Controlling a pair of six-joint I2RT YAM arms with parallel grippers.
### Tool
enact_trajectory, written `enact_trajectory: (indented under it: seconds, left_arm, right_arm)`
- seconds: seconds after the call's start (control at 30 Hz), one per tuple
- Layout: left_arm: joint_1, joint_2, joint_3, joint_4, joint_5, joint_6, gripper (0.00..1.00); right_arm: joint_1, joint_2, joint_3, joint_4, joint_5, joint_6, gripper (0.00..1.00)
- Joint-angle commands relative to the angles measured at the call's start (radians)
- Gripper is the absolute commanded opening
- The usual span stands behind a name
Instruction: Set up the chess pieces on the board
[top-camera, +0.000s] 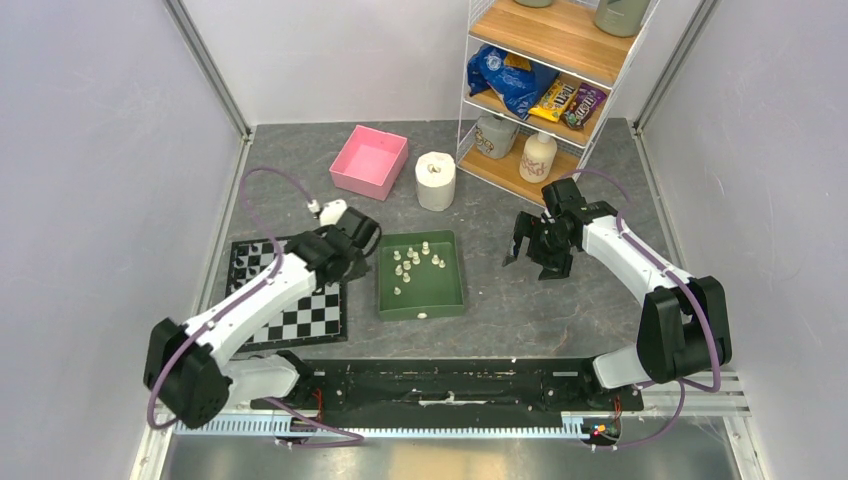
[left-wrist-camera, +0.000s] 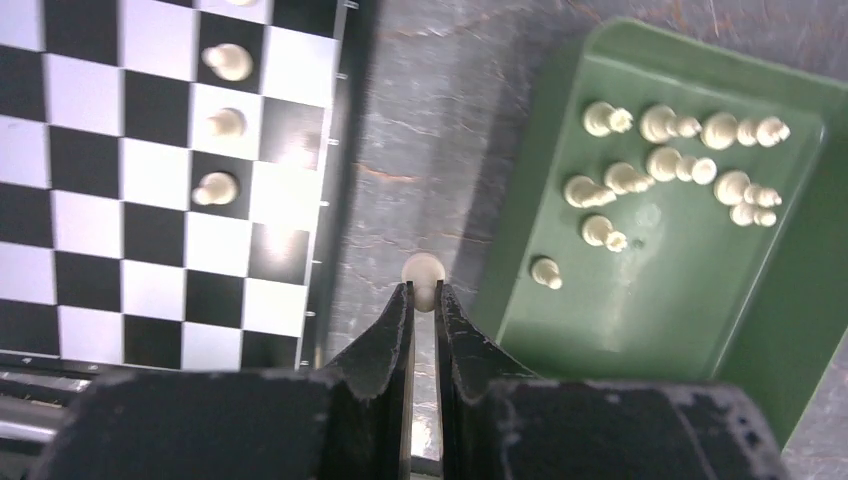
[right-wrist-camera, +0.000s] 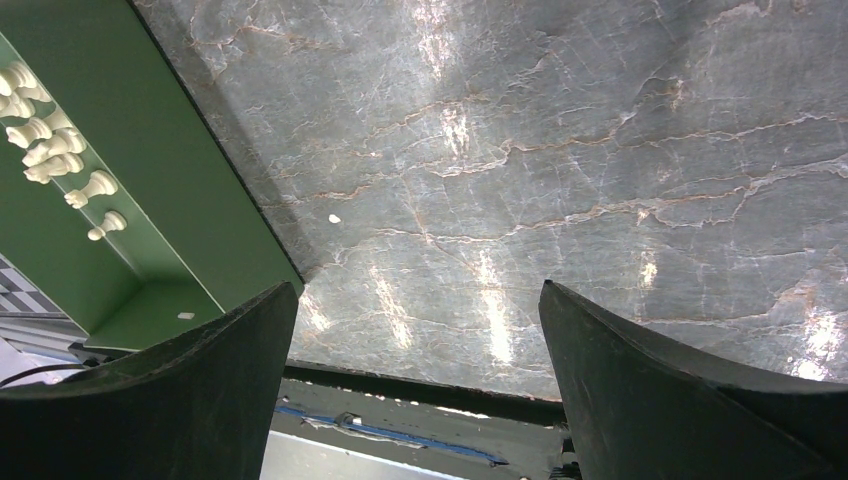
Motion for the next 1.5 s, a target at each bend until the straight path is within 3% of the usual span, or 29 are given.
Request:
enact_trajectory:
  seconds: [0.0, 0.27, 0.5, 1.47]
  left_arm:
    - [0.086, -0.121, -0.054, -0.023, -0.027, -0.053, 0.02]
    - [0.255, -0.197, -0.194, -0.025, 0.008, -0.109, 0.02]
    - [0.349, -0.148, -0.263, 0.032, 0.062, -0.126, 0.02]
    - [0.428, -0.091, -0.315, 0.074, 0.087, -0.044, 0.03]
  right_arm:
    - [0.001, -0.003, 0.003, 0.008, -0.007, -0.015, 0.99]
    - [0.000, 0.005, 0.013, 0.012, -0.016, -0.018, 0.99]
    - [0.001, 0.007, 0.006, 0.012, -0.013, -0.019, 0.99]
    - [0.000, 0.009, 0.000, 0.013, -0.007, -0.018, 0.99]
